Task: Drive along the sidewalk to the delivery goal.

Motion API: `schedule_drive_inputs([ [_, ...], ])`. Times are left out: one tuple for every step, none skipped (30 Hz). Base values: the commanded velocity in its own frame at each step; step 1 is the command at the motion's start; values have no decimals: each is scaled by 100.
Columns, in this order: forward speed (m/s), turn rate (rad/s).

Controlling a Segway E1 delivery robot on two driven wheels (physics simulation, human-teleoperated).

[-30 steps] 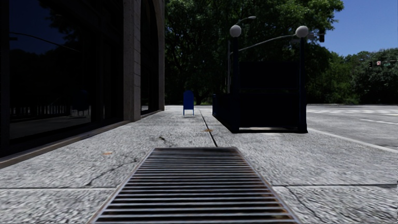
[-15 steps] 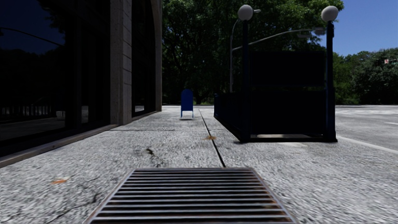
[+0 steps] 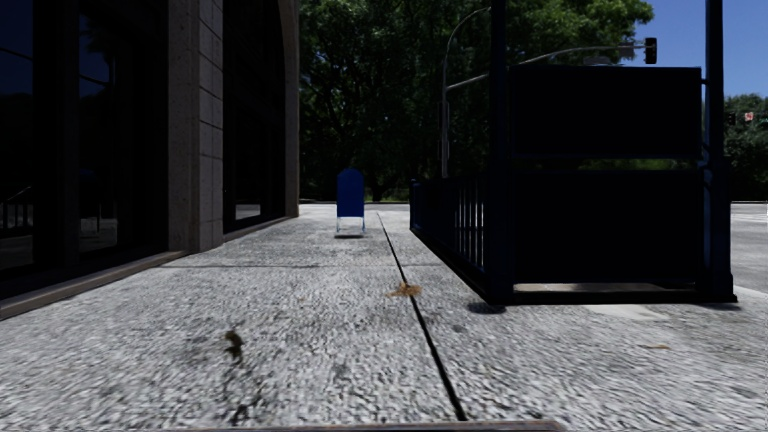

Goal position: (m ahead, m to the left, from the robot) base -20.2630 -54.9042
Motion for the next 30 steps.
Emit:
schedule_drive_inputs([
  [200,-27],
  [200,-31],
  [200,-37],
  [200,-37],
  [200,-43],
  [200,-44],
  [200,-44],
  [200,-32],
  [200,-32],
  [200,0],
  [200,0],
  [200,0],
  [200,0],
  [200,0],
  [200,0],
  [200,0],
  [200,0],
  [200,0],
  [200,0],
  [200,0],
  [200,0],
  [200,0],
  [200,2],
  [200,1],
  [200,0],
  [200,0],
  [200,0],
  [200,0],
  [200,0],
  [200,0],
])
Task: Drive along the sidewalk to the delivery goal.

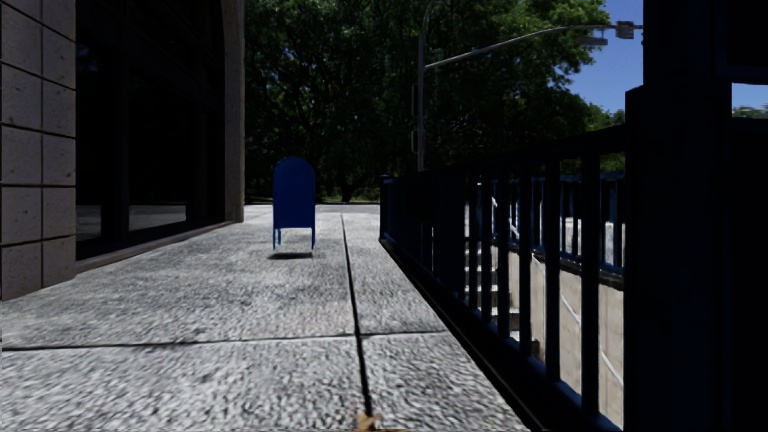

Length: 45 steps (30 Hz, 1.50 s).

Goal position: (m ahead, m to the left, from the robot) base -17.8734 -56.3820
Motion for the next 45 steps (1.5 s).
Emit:
schedule_drive_inputs([
  [200,0],
  [200,1],
  [200,16],
  [200,16],
  [200,20],
  [200,26],
  [200,28],
  [200,28],
  [200,28],
  [200,28],
  [200,28],
  [200,28],
  [200,27],
  [200,27],
  [200,27],
  [200,27],
  [200,27],
  [200,27],
  [200,27],
  [200,27],
  [200,27],
  [200,27],
  [200,25],
  [200,24],
  [200,23],
  [200,23],
  [200,23],
  [200,23],
  [200,23],
  [200,23],
  [200,23],
  [200,23],
  [200,20],
  [200,3],
  [200,0],
  [200,0],
  [200,0],
  [200,0],
  [200,0],
  [200,0],
  [200,0],
  [200,0],
  [200,0],
  [200,0],
  [200,0],
])
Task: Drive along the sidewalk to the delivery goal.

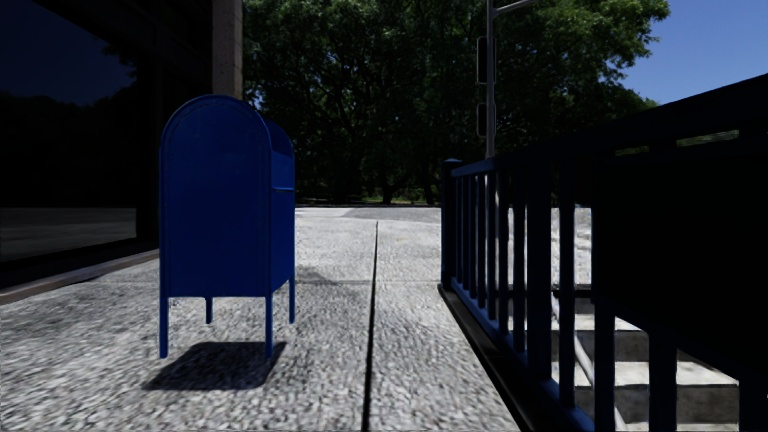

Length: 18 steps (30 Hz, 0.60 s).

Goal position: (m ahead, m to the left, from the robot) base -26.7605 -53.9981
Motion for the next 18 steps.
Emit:
schedule_drive_inputs([
  [200,0],
  [200,0],
  [200,0],
  [200,0],
  [200,0],
  [200,0],
  [200,0],
  [200,0],
  [200,0],
  [200,0],
  [200,0],
  [200,0],
  [200,0],
  [200,0],
  [200,0],
  [200,0],
  [200,0],
  [200,0],
])
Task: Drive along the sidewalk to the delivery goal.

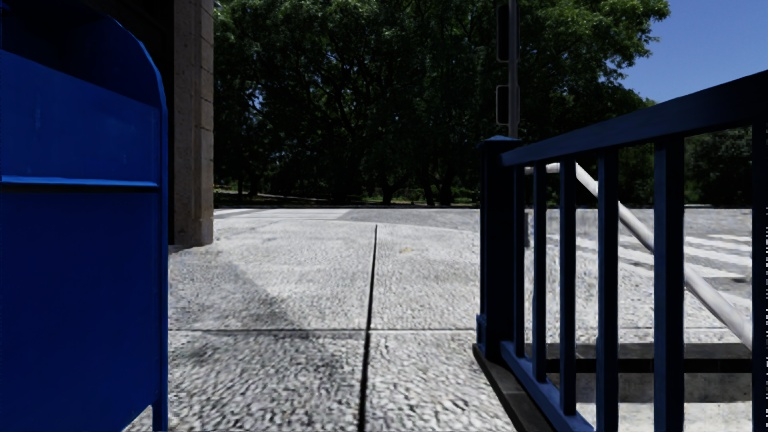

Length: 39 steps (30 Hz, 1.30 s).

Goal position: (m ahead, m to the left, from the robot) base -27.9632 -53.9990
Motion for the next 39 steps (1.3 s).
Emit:
schedule_drive_inputs([
  [200,0],
  [200,0],
  [200,0],
  [200,0],
  [200,0],
  [200,0],
  [200,0],
  [200,0],
  [200,0],
  [200,0],
  [200,0],
  [200,0],
  [200,0],
  [200,0],
  [200,0],
  [200,0],
  [200,0],
  [200,0],
  [200,0],
  [200,0],
  [200,0],
  [200,0],
  [197,0],
  [123,-15],
  [93,-30],
  [84,-34],
  [84,-34],
  [82,-38],
  [81,-50],
  [81,-60],
  [81,-60],
  [83,-63],
  [89,-64],
  [95,-64],
  [98,-64],
  [98,-64],
  [98,-64],
  [99,-64],
  [99,-64],
])
